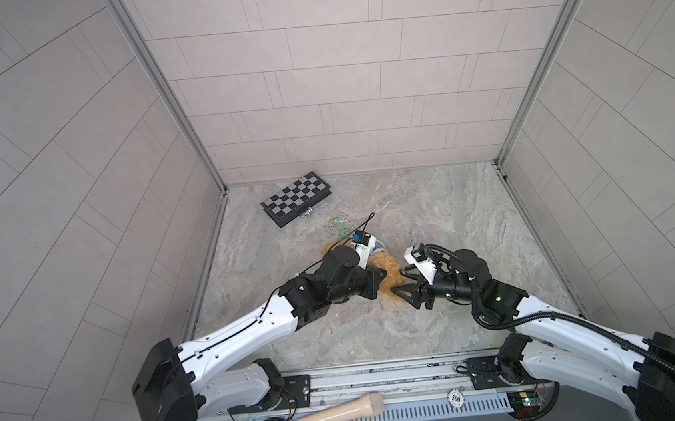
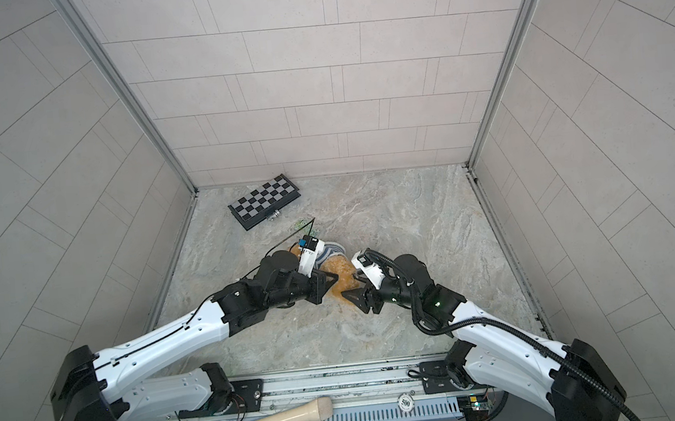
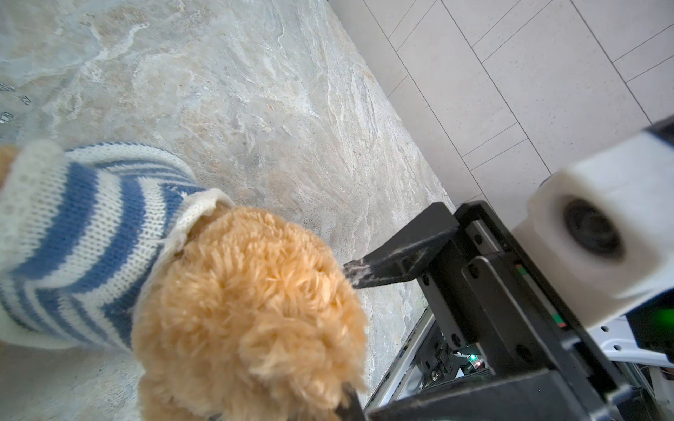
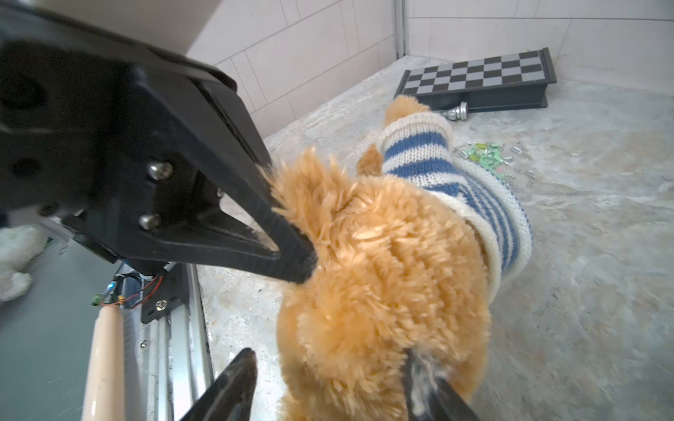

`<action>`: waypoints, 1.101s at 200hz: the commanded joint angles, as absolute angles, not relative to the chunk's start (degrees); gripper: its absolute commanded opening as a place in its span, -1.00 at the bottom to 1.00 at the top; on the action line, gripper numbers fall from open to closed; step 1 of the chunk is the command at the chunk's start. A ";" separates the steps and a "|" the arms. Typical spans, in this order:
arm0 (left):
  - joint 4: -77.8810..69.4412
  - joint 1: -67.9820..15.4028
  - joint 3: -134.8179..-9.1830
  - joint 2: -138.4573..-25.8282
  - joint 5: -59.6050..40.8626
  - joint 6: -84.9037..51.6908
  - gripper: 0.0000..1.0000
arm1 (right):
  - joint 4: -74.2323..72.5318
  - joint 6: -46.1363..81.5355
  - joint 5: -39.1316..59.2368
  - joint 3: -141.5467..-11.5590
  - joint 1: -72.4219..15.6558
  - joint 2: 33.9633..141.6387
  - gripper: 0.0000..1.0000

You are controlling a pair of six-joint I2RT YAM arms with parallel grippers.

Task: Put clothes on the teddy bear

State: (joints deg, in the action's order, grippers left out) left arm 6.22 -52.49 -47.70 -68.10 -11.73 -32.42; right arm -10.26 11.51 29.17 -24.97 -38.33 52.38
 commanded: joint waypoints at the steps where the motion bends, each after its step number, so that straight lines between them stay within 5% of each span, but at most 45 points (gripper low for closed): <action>1: 2.61 -52.08 -50.68 -69.70 -13.33 -32.30 -1.00 | -12.04 9.52 23.41 -24.69 -38.50 53.62 0.19; 46: 1.90 -52.06 -51.51 -71.88 -14.14 -32.12 -1.00 | -14.76 9.93 18.82 -26.44 -38.54 58.62 -0.29; 66: 2.73 -52.01 -51.42 -71.50 -13.07 -31.92 -1.00 | -15.26 9.82 18.90 -26.74 -38.43 60.35 -0.72; 78: 3.56 -51.73 -51.25 -71.12 -12.39 -31.46 -0.77 | -14.37 9.40 18.99 -27.29 -38.41 60.94 -1.00; 105: 5.30 -49.10 -50.42 -70.11 -13.69 -30.10 -0.04 | -12.60 8.62 19.53 -27.99 -38.41 61.82 -1.00; 125: 4.97 -46.36 -48.73 -68.04 -15.50 -29.34 0.19 | -10.92 8.63 20.57 -28.44 -38.15 62.44 -1.00; 220: 6.94 -29.18 -44.75 -65.34 -16.39 -24.65 0.13 | -6.24 16.46 41.25 -30.06 -33.16 58.94 -1.00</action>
